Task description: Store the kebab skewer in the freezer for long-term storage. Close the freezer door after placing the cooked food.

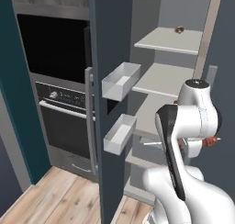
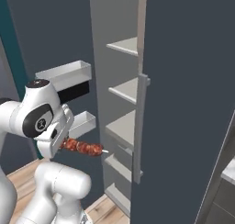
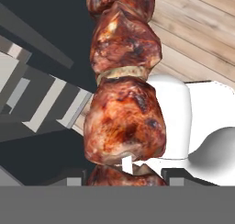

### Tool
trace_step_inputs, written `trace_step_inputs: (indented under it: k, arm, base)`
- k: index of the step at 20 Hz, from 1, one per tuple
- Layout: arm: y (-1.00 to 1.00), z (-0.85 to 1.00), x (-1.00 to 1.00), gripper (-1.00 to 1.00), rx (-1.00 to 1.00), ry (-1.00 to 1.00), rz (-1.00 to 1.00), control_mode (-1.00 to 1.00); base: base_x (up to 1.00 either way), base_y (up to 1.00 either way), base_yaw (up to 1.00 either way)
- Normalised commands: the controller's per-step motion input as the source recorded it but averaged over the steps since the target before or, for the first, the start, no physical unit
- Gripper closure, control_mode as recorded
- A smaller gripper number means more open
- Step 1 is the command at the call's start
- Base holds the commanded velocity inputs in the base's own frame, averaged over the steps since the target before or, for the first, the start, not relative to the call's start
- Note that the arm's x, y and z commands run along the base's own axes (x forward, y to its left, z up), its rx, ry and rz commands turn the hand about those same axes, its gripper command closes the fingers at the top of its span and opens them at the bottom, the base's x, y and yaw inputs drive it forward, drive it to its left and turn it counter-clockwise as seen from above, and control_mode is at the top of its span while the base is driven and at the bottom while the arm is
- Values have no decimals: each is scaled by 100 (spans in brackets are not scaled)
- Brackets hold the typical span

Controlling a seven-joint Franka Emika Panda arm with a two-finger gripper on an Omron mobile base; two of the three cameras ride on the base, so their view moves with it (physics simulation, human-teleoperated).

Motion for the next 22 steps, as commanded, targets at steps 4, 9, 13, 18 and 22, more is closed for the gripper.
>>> trace_step_inputs:
  k: [4, 9, 13, 18, 22]
  arm:
    - [0, 0, 0, 100, 0, 0, 0, 100]
    - [0, 0, 0, 100, 0, 0, 0, 100]
    - [0, 0, 0, 100, 0, 0, 0, 100]
    - [0, 0, 0, 100, 0, 0, 0, 100]
    - [0, 0, 0, 100, 0, 0, 0, -100]
  base:
    - [42, 0, 0]
    - [36, 10, -3]
    - [23, 14, -3]
    - [6, 6, 0]
    - [0, 0, 0]
